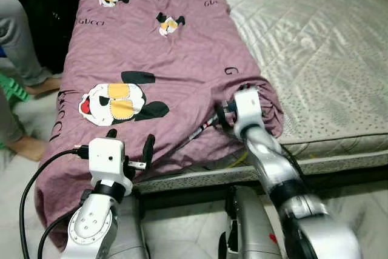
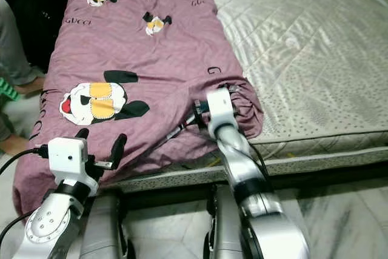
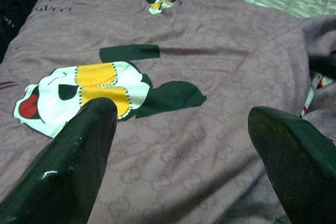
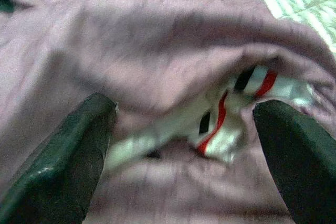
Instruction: Clean up the room
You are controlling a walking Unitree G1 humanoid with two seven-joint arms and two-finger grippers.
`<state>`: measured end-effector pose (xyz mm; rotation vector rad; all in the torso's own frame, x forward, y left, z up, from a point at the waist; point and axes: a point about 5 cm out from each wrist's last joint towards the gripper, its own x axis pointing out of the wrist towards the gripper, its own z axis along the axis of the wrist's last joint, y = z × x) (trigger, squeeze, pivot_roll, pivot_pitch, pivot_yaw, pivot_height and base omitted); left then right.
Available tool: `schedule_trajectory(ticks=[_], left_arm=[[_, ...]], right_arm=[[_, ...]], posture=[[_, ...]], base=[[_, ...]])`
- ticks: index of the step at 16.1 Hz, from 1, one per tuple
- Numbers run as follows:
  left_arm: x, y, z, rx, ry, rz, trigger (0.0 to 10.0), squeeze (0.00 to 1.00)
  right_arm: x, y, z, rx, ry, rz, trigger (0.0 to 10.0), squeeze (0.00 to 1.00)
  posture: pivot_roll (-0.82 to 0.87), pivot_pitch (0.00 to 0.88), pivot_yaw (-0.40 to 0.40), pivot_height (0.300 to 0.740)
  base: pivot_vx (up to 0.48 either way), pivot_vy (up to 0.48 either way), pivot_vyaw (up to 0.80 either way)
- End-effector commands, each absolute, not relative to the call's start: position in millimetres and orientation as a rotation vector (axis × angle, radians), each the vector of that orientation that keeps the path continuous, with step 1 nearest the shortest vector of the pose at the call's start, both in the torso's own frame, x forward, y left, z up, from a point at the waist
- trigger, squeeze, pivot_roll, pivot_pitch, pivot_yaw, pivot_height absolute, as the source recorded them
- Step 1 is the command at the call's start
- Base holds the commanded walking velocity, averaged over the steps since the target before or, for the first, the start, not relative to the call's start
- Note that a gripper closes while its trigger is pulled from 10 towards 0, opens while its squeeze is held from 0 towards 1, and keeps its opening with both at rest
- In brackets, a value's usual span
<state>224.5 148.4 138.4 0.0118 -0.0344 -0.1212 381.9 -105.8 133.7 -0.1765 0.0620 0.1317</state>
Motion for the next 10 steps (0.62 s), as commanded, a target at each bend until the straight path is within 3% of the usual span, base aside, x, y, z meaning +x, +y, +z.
schedule_trajectory(ticks=[1,5,10], left_arm=[[219.6,149.2,139.5,0.026,-0.02,-0.118,10.0,0.0],[216.4,152.0,144.6,0.069,-0.01,-0.124,10.0,0.0],[220.2,153.9,148.8,0.085,-0.009,-0.107,10.0,0.0]], right_arm=[[386.0,-107.3,134.2,-0.154,0.098,0.055,10.0,0.0],[394.5,-109.4,141.8,-0.254,0.134,-0.05,10.0,0.0],[399.5,-89.2,169.0,-0.498,-0.073,-0.029,10.0,0.0]], posture=[[0.27,0.257,0.005,0.527],[0.29,0.266,0.017,0.527],[0.29,0.26,0.014,0.527]], base=[[0.0,0.0,0.0],[0.0,0.0,0.0],[0.0,0.0,0.0]])
